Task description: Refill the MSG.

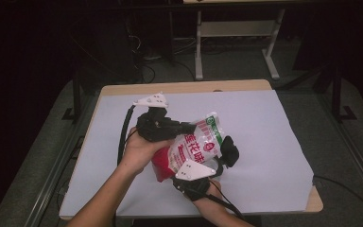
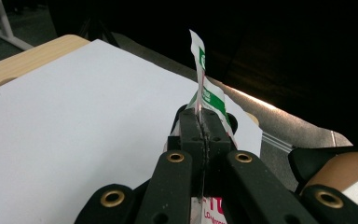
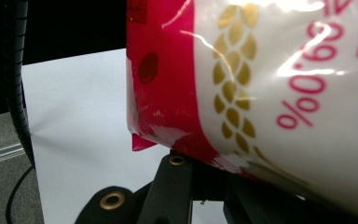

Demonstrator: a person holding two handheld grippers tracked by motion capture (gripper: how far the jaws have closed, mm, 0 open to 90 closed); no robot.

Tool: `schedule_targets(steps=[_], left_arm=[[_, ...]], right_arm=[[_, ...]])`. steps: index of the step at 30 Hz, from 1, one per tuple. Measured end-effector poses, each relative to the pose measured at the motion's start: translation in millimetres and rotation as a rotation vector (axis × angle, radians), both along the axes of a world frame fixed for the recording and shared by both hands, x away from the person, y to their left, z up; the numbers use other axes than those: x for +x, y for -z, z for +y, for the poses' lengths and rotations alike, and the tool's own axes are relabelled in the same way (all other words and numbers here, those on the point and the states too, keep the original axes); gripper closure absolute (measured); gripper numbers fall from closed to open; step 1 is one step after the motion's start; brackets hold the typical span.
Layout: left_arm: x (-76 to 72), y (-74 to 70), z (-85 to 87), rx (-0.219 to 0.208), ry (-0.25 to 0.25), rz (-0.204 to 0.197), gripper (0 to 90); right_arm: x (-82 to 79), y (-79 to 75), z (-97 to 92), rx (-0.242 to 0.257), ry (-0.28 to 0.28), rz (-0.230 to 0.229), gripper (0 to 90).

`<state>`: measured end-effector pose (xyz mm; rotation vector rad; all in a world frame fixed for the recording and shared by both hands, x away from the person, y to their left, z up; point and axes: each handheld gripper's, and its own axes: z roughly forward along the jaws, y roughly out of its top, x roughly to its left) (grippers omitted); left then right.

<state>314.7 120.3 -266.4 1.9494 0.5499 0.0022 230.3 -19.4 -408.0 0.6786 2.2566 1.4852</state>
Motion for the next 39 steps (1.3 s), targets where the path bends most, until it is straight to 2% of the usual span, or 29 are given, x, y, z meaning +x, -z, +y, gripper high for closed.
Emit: schedule_targets(steps=[11, 19, 30, 39], left_arm=[[0.8, 1.5, -5.5, 0.01, 0.005, 0.006, 90.0], [2.2, 2.8, -9.6, 0.036, 0.006, 0.012, 90.0], [6.3, 1.5, -16.8, 0.043, 0.012, 0.029, 90.0], [6.6, 1.3, -23.4, 0.066, 0.021, 0.033, 90.0]], right_arm=[[0.2, 1.1, -0.2, 0.0, 0.0, 0.01, 90.0], [0.5, 2.3, 0.8, 0.006, -0.003, 0.021, 90.0], [0.5, 0.8, -3.2, 0.014, 0.007, 0.022, 90.0], [-1.8, 0.6, -5.4, 0.015, 0.005, 0.02, 90.0]])
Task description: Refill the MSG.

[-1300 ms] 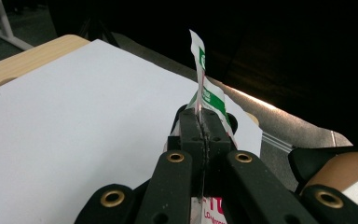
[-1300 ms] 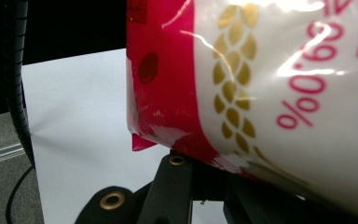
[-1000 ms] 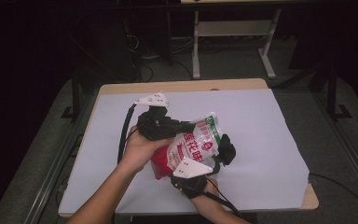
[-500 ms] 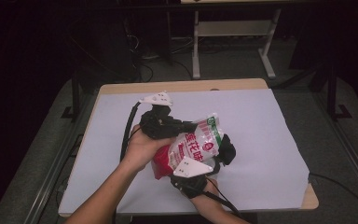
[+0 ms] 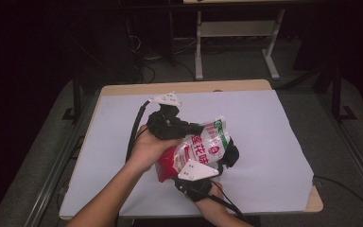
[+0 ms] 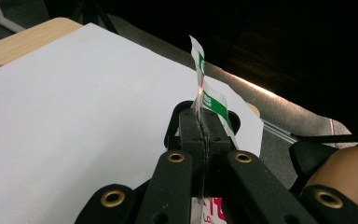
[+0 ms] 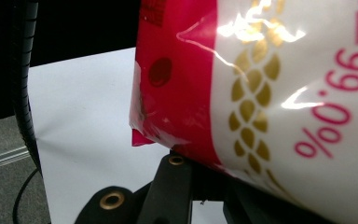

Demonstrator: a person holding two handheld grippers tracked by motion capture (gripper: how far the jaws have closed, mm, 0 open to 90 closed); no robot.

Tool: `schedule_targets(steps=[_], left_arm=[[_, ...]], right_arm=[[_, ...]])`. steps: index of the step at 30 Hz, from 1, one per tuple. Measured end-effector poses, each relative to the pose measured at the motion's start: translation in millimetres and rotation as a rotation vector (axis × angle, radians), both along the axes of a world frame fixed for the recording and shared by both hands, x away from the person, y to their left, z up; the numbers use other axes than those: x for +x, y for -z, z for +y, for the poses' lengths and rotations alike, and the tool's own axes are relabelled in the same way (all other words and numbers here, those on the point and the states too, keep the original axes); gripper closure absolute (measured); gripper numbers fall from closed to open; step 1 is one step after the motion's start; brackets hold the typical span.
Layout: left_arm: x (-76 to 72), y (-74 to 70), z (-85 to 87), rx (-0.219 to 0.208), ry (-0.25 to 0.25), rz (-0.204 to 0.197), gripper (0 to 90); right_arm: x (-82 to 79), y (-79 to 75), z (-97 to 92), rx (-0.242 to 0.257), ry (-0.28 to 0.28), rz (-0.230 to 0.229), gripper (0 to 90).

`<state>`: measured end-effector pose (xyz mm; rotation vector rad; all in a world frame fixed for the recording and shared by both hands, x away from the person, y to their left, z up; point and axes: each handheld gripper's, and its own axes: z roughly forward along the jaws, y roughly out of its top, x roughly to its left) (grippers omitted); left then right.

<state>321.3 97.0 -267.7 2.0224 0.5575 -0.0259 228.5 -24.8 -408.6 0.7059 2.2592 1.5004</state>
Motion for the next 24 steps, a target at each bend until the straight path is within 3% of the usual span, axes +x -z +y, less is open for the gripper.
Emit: schedule_targets(steps=[24], left_arm=[[1.2, 1.1, -4.0, 0.007, -0.002, -0.006, 90.0]], right_arm=[[1.4, 0.7, -1.0, 0.01, 0.006, 0.004, 90.0]])
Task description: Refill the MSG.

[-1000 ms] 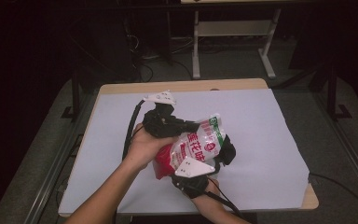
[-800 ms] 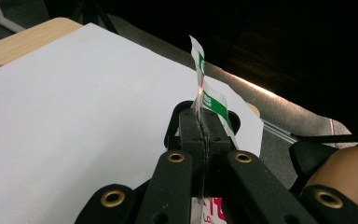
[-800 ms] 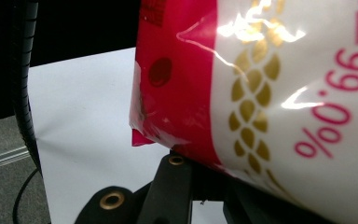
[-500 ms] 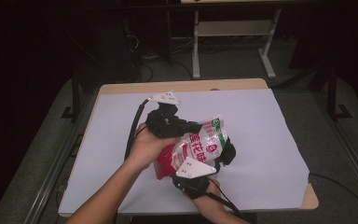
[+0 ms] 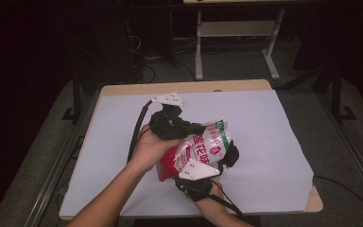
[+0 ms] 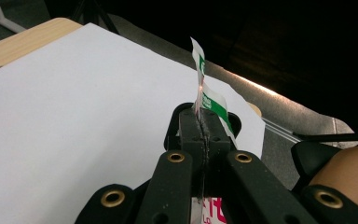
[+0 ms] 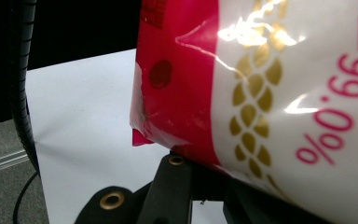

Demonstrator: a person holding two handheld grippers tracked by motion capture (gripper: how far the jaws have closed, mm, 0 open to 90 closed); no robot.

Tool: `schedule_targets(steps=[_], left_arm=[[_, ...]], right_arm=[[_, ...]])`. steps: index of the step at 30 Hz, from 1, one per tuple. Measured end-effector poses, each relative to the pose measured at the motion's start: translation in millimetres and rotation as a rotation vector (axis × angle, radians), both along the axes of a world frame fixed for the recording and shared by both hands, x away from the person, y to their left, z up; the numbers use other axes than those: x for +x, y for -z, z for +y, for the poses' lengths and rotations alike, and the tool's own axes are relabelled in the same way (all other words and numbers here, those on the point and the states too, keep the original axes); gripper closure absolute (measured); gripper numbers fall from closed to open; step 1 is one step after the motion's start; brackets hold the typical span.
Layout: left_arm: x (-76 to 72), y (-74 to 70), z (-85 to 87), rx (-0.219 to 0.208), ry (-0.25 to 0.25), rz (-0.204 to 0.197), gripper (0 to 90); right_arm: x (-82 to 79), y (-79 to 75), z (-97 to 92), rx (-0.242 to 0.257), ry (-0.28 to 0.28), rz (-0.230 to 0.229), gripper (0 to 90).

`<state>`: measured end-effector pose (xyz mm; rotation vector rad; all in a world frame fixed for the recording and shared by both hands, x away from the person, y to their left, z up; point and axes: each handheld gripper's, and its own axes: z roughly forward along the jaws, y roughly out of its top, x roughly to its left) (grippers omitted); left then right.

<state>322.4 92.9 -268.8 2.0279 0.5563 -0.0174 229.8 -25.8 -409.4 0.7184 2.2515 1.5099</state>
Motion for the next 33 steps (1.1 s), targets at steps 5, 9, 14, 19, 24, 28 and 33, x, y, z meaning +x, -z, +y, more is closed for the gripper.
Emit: schedule_targets(steps=[5, 9, 14, 19, 24, 28, 33], left_arm=[[-0.4, 0.0, -1.2, 0.004, -0.002, 0.0, 90.0], [-0.5, 0.0, -2.3, 0.006, 0.0, 0.0, 90.0], [-0.5, 0.3, -4.8, 0.011, 0.001, 0.002, 90.0], [-0.5, 0.2, -6.7, 0.019, 0.001, 0.001, 90.0], [-1.0, -0.9, -9.0, 0.034, 0.005, -0.002, 90.0], [-1.0, -1.1, -9.8, 0.036, 0.007, -0.004, 90.0], [-0.2, -0.8, -10.3, 0.047, 0.006, -0.004, 90.0]], right_arm=[[0.4, 0.2, 0.3, 0.006, 0.0, 0.001, 90.0], [0.3, 0.1, 0.3, 0.009, 0.0, -0.002, 90.0], [0.1, 0.0, 0.2, 0.011, 0.002, 0.0, 90.0], [0.3, -0.1, 0.0, 0.012, 0.002, 0.0, 90.0], [-0.1, -0.4, 0.1, 0.014, 0.005, -0.007, 90.0], [0.0, -0.6, 0.0, 0.018, 0.005, -0.01, 90.0], [-0.4, -0.3, 0.7, 0.019, 0.004, -0.006, 90.0]])
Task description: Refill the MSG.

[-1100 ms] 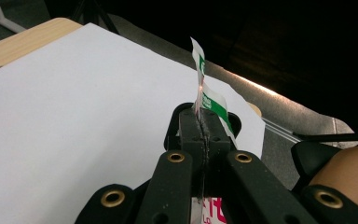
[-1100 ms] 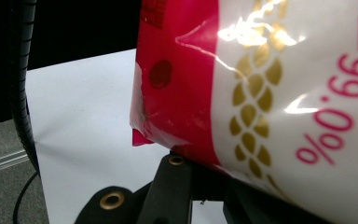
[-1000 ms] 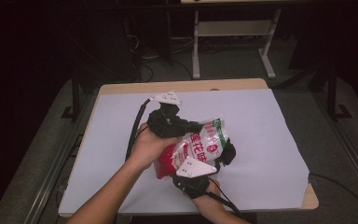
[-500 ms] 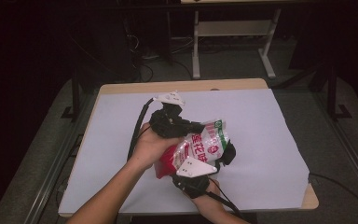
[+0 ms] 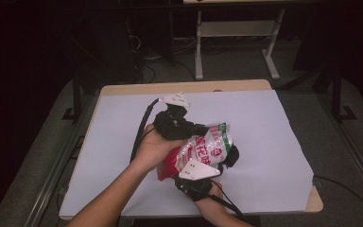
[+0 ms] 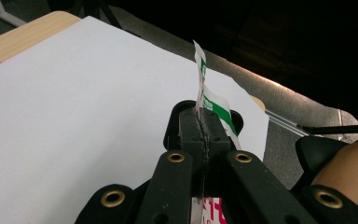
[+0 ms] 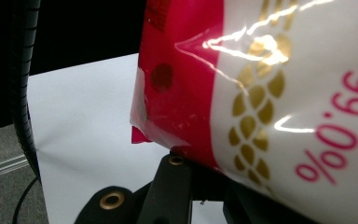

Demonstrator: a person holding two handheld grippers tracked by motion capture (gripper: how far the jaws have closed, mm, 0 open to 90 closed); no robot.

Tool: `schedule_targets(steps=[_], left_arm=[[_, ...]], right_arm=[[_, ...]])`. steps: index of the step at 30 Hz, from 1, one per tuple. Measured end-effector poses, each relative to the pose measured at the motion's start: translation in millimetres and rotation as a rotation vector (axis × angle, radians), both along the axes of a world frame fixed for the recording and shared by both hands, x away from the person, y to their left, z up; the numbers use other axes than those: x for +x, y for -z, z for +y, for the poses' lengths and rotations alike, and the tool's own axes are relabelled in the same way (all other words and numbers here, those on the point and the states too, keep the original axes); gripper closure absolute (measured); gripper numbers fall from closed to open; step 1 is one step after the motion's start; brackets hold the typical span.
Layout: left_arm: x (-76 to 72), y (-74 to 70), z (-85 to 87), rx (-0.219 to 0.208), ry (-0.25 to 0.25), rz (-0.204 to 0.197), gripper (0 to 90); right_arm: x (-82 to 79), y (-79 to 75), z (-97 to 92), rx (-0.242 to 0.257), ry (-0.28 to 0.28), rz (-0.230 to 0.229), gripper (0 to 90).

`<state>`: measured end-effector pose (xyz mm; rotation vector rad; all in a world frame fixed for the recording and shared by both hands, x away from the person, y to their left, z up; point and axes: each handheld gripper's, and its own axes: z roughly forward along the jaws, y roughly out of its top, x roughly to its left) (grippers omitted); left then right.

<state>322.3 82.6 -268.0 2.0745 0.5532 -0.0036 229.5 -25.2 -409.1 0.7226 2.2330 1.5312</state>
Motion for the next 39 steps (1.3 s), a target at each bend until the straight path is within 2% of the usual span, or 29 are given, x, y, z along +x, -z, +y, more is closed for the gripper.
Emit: schedule_targets(steps=[22, 31, 35, 39], left_arm=[[-1.0, -0.4, -2.5, 0.0, -0.002, -0.001, 90.0], [-0.2, -1.1, -3.7, 0.012, -0.003, 0.004, 90.0], [-1.0, -0.5, -5.3, 0.015, 0.0, 0.01, 90.0], [-0.7, -0.2, -5.7, 0.007, 0.0, 0.004, 90.0]], right_arm=[[-0.6, -0.4, 0.1, 0.007, 0.002, -0.005, 90.0], [0.3, -0.8, 1.2, 0.02, 0.0, -0.003, 90.0], [-1.4, -0.5, 0.5, 0.011, -0.004, -0.009, 90.0], [-1.4, -1.4, -1.2, -0.012, -0.014, -0.034, 90.0]])
